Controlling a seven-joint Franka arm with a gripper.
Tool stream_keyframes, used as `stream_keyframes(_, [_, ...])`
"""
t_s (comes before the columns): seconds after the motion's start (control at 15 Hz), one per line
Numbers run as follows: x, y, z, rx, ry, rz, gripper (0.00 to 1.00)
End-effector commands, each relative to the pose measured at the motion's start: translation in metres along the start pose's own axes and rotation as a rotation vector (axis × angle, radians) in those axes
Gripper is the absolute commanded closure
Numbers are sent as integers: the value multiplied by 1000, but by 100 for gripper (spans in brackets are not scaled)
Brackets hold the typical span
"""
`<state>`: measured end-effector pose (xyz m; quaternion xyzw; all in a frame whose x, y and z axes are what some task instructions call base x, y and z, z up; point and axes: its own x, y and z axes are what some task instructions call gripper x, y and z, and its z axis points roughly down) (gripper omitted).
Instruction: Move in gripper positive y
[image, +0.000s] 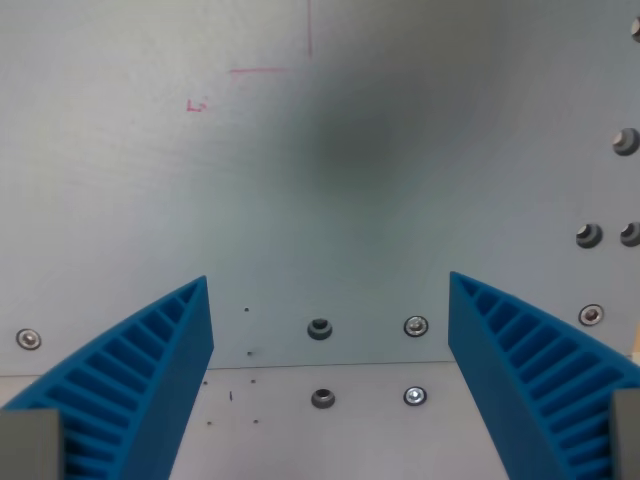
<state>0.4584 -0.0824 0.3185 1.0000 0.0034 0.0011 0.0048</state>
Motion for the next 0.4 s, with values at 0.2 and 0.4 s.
stream_keyframes(0.2, [5,26,-2,4,-3,-18,0])
stream_keyframes(0.4, [5,41,-2,4,-3,-18,0])
